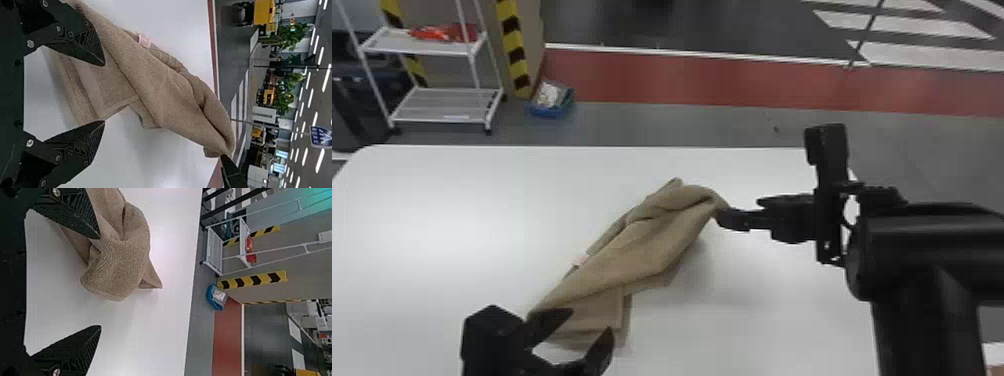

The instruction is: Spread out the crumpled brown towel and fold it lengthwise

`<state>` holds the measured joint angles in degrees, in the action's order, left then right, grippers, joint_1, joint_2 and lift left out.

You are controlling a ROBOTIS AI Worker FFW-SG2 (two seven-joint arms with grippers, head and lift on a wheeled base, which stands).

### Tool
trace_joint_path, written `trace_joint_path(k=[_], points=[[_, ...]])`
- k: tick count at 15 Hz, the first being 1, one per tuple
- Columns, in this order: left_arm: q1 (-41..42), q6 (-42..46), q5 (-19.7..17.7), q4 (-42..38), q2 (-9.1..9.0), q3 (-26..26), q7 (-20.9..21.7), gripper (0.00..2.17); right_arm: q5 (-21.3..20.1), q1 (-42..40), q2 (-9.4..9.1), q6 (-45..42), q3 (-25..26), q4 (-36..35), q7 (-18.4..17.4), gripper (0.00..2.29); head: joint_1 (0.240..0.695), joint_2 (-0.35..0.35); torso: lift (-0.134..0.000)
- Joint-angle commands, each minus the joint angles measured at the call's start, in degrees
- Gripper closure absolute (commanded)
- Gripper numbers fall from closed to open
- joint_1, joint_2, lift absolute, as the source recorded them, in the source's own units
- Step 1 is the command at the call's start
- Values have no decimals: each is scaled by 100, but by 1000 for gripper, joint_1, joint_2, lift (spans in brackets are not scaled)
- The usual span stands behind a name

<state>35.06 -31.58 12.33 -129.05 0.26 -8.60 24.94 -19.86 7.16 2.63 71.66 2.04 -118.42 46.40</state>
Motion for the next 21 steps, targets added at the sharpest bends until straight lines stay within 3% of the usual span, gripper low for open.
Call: trace_joint_path(k=[1,5,10,16,21], points=[[-254,121,226,249,-41,-204,-86,431,43,5,1,160,-2,3,9,66,695,-130,-124],[-315,86,1202,345,-41,-353,-51,434,61,5,1,195,95,3,18,66,695,-143,-124],[-157,-107,1562,161,18,-494,160,451,157,58,1,195,121,21,9,66,695,-136,-124],[-254,-107,1571,222,-9,-599,72,451,157,66,1,353,112,21,9,66,695,-149,-124],[-368,-389,1817,266,9,-757,98,451,175,40,10,406,200,3,44,66,695,-160,-124]])
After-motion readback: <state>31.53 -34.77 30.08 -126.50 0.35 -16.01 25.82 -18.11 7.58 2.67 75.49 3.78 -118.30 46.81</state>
